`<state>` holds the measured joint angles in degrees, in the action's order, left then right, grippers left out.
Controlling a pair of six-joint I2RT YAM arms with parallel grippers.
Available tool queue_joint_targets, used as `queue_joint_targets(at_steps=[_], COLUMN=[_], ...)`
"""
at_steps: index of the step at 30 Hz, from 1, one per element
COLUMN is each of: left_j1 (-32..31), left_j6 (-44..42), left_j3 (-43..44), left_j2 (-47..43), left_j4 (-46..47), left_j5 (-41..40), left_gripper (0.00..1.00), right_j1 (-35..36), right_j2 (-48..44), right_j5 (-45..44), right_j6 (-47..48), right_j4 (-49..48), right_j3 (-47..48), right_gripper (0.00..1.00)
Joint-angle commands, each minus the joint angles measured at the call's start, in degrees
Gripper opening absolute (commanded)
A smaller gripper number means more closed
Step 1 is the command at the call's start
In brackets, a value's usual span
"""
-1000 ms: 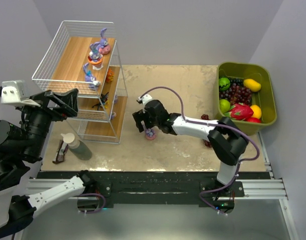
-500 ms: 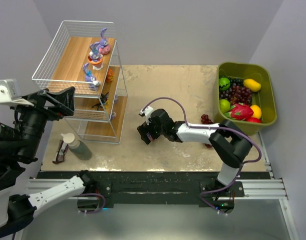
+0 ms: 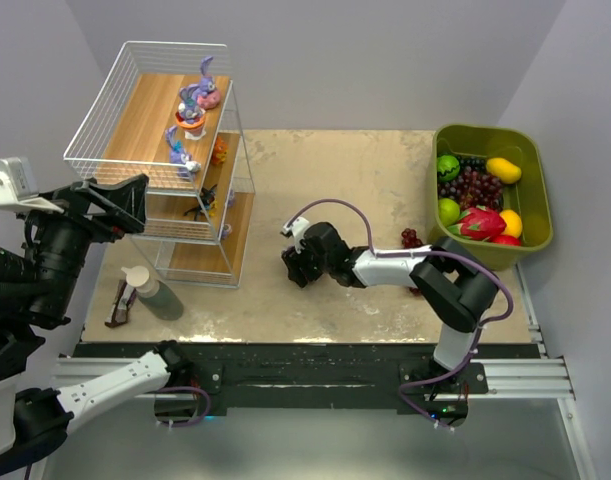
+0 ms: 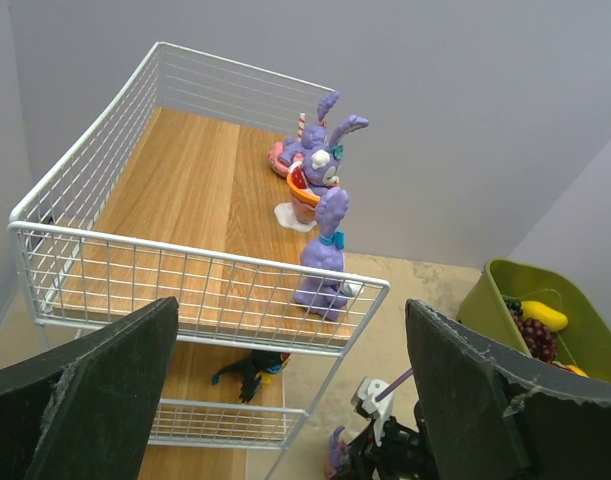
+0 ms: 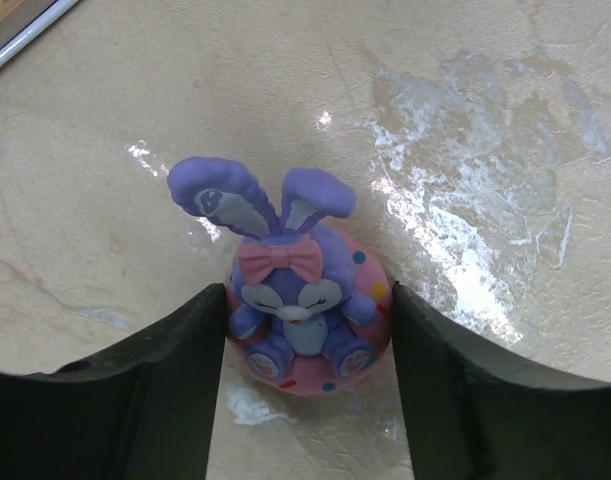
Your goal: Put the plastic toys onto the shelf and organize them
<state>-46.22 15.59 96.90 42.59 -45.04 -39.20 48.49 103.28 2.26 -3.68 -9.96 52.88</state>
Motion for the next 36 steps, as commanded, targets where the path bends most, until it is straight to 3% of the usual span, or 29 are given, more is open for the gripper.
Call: queue_joint_targets(at_steps=[1, 4, 7, 19, 36], left_j1=[-0.28, -0.28, -0.28, -0.36, -0.28], left_j6=[1.02, 1.19, 1.72, 3.39, 3.74], left_j3=[1.27, 1.27, 1.27, 1.71, 2.94], left_j2=[1.36, 1.44, 1.53, 1.27, 1.97], left_j4=[0.30, 0.48, 0.48, 0.30, -1.28], left_j5=[0.53, 0.62, 0.70, 0.53, -1.40], left_gripper=[1.00, 1.00, 0.99, 1.00, 0.99], right_j1=[-0.24, -0.15, -0.15, 0.55, 3.36], right_j2=[-3.17, -3.88, -3.97, 4.90, 18.96], right_j5=[-1.65, -1.21, 1.86, 13.99, 18.30], right_j6=[0.43, 0.96, 0.26, -3.70, -2.65], right_j4=[-1.12, -0.68, -0.24, -2.88, -1.74], right_j3=[-1.56, -0.59, 1.95, 17.77, 33.59], right_gripper=[0.44, 0.25, 0.18, 0.18, 0.23])
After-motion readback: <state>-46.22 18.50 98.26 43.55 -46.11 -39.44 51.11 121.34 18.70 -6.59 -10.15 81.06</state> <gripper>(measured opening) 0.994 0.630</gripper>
